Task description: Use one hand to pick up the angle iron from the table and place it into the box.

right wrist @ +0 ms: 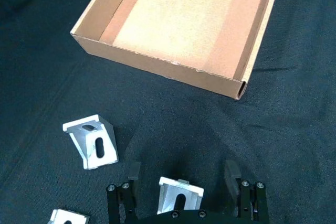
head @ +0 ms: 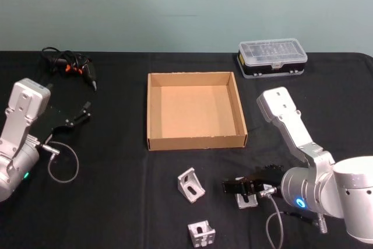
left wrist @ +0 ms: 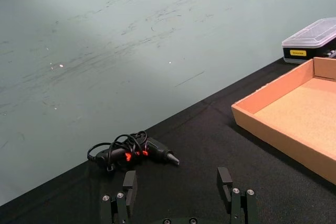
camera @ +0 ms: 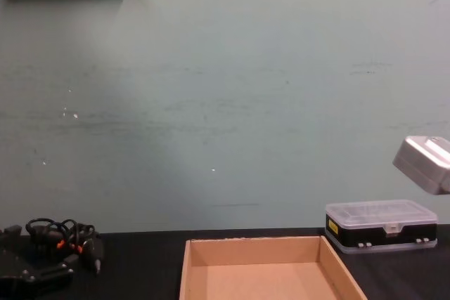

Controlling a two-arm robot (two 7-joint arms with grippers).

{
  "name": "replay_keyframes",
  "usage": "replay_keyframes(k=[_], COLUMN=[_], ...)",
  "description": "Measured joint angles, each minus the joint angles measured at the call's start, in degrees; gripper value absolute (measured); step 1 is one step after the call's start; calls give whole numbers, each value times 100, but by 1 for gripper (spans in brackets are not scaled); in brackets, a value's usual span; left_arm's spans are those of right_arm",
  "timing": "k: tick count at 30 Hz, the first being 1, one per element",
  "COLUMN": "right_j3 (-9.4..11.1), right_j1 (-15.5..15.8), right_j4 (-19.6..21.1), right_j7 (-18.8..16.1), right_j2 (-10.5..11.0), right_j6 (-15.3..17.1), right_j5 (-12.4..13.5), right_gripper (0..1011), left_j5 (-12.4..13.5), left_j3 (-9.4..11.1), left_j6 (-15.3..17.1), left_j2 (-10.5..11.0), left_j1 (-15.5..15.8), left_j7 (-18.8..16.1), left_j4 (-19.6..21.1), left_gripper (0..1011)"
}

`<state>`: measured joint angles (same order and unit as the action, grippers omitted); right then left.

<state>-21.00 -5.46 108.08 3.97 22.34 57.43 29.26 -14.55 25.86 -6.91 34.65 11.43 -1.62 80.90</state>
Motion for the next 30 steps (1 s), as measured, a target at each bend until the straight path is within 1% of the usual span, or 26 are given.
replay_keyframes(k=[2, 4, 5, 6, 7, 9, 10, 11, 12, 14, 16, 19, 20, 22, 23, 30], right_j3=[2, 3, 4, 5, 5, 6, 7, 7, 8, 9, 10, 12, 12, 12, 12, 12], right_j1=[1, 2, 3, 3, 3, 5, 5, 6, 6, 7, 8, 10, 10, 10, 11, 10], right_j4=[2, 4, 5, 6, 6, 7, 8, 8, 9, 11, 12, 14, 15, 16, 16, 16], right_j7=[0, -1, -1, -1, -1, -1, -1, -1, -1, -1, -1, -1, -1, -1, -1, -1], right_j2=[1, 2, 2, 3, 3, 4, 4, 4, 5, 6, 6, 6, 6, 6, 6, 6], right_j6=[1, 3, 4, 5, 5, 6, 7, 8, 8, 10, 10, 11, 11, 11, 11, 11], right_j5=[1, 4, 4, 7, 7, 9, 10, 11, 12, 13, 14, 16, 17, 17, 18, 22], right_gripper=[1000, 979, 964, 927, 927, 863, 863, 812, 792, 720, 682, 565, 565, 482, 457, 448], left_j5=[0, 0, 0, 0, 0, 0, 0, 0, 0, 0, 0, 0, 0, 0, 0, 0], left_j3=[0, 0, 0, 0, 0, 0, 0, 0, 0, 0, 0, 0, 0, 0, 0, 0], left_j6=[0, 0, 0, 0, 0, 0, 0, 0, 0, 0, 0, 0, 0, 0, 0, 0], left_j2=[0, 0, 0, 0, 0, 0, 0, 0, 0, 0, 0, 0, 0, 0, 0, 0], left_j1=[0, 0, 0, 0, 0, 0, 0, 0, 0, 0, 0, 0, 0, 0, 0, 0], left_j7=[0, 0, 0, 0, 0, 0, 0, 0, 0, 0, 0, 0, 0, 0, 0, 0], left_j4=[0, 0, 0, 0, 0, 0, 0, 0, 0, 0, 0, 0, 0, 0, 0, 0], left_gripper=[1000, 1000, 1000, 1000, 1000, 1000, 1000, 1000, 1000, 1000, 1000, 1000, 1000, 1000, 1000, 1000])
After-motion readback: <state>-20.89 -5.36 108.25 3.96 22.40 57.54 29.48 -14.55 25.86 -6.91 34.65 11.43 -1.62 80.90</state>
